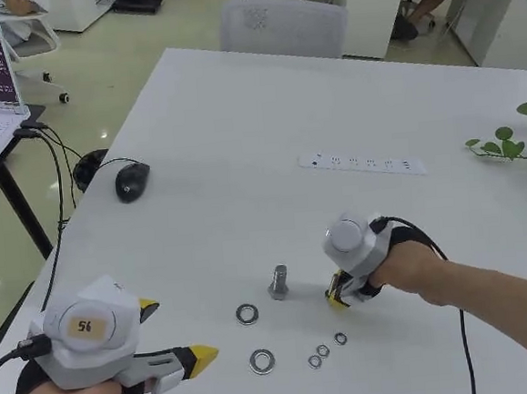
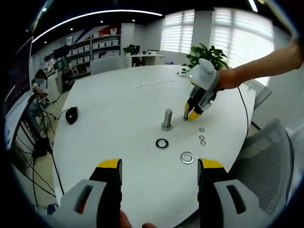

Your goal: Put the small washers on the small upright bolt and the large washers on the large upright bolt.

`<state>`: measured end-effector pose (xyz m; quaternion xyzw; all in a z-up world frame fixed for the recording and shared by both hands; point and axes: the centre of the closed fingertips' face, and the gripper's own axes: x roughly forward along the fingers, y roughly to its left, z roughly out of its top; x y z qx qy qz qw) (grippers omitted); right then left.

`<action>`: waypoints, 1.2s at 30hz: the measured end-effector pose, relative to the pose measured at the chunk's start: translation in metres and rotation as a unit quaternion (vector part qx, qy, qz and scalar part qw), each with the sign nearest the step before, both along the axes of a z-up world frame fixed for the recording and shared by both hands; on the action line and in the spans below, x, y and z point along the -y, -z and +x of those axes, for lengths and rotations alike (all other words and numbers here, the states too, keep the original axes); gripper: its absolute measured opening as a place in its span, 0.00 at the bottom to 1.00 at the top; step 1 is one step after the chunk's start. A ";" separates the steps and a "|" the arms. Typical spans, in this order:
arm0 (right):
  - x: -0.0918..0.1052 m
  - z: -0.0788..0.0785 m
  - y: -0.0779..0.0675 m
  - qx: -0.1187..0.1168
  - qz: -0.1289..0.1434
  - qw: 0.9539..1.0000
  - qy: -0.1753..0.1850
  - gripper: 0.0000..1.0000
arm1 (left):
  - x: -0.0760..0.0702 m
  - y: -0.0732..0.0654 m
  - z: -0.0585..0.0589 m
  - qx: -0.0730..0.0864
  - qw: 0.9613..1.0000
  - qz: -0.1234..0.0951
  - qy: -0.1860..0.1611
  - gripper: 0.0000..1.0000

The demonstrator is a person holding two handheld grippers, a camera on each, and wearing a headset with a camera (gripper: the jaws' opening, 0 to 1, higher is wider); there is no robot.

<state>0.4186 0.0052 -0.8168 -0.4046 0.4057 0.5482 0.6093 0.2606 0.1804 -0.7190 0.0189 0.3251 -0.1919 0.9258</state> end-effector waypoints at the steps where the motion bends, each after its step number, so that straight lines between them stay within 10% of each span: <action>1: 0.001 0.000 -0.001 0.002 0.003 1.000 0.002 0.19 | 0.000 0.000 0.000 0.000 1.000 0.000 0.000 0.64; 15: 0.016 -0.019 -0.033 0.018 0.103 0.991 0.082 0.26 | 0.006 0.001 0.000 -0.002 1.000 0.002 0.017 0.64; 36: 0.061 -0.090 -0.016 0.013 0.144 0.977 0.154 0.32 | 0.023 0.001 -0.002 -0.003 0.999 0.002 0.042 0.64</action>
